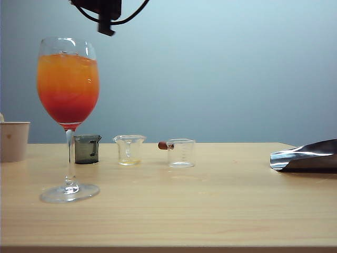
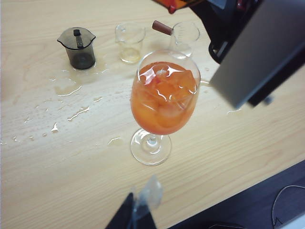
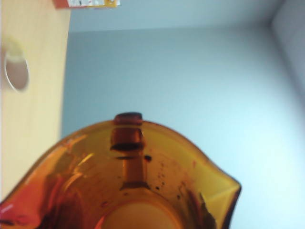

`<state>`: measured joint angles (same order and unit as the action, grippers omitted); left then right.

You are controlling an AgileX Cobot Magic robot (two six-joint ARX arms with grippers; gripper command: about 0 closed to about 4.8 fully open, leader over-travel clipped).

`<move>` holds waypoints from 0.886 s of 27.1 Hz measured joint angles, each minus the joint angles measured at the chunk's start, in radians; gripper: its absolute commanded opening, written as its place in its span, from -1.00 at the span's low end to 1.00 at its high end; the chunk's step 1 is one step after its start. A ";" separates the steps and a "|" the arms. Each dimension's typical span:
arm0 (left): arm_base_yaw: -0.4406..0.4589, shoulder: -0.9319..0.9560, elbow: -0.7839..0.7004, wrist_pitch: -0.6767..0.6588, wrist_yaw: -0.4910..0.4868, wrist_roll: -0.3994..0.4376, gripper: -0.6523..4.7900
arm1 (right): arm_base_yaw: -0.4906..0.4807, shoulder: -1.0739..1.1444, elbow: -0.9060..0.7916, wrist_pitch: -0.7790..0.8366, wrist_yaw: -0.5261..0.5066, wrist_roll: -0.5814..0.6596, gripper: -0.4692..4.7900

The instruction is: Pick up the fourth measuring cup from the left, pour the grenadine inside into the goblet, and finally put the measuring cup back in its original place.

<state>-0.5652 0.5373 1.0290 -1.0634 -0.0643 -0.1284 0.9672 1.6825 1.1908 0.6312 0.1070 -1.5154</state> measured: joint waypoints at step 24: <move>0.000 0.000 0.000 0.000 0.000 0.000 -0.78 | -0.043 -0.130 -0.014 -0.362 -0.113 0.974 -0.23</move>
<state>-0.5652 0.5373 1.0294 -1.0634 -0.0643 -0.1284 0.9237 1.5528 1.1767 0.2695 -0.0063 -0.5415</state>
